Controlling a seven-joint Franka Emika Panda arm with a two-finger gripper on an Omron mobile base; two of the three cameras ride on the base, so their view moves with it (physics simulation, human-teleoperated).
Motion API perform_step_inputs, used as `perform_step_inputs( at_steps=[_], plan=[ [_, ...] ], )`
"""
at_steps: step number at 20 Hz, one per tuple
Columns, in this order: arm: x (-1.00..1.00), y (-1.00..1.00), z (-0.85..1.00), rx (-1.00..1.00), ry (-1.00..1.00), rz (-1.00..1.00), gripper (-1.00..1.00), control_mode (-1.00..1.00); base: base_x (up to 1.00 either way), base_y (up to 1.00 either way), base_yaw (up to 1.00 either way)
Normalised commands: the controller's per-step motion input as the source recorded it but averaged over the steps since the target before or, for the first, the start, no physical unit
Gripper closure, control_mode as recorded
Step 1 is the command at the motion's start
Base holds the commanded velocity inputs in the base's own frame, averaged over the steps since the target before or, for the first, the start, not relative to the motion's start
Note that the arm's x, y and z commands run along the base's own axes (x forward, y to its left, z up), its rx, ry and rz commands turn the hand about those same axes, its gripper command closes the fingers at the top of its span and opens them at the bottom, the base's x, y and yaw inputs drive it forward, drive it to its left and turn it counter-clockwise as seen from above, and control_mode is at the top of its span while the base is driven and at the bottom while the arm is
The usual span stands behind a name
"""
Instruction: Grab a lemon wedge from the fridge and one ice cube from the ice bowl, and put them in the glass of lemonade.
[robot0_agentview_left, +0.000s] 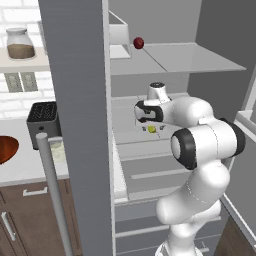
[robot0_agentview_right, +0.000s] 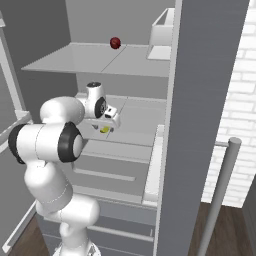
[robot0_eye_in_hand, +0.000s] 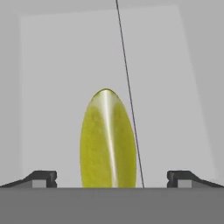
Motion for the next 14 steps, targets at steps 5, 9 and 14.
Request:
perform_step_inputs(
  at_steps=[5,9,14],
  plan=[
    [-0.03,0.00,-0.19,0.00,0.00,0.00,-1.00,-1.00,0.00,0.00,0.00],
    [0.00,0.00,-0.21,0.00,0.03,0.00,-1.00,-1.00,0.00,0.00,0.00],
    [0.00,0.00,-0.23,0.00,0.01,0.00,1.00,-1.00,0.00,0.00,0.00]
  ],
)
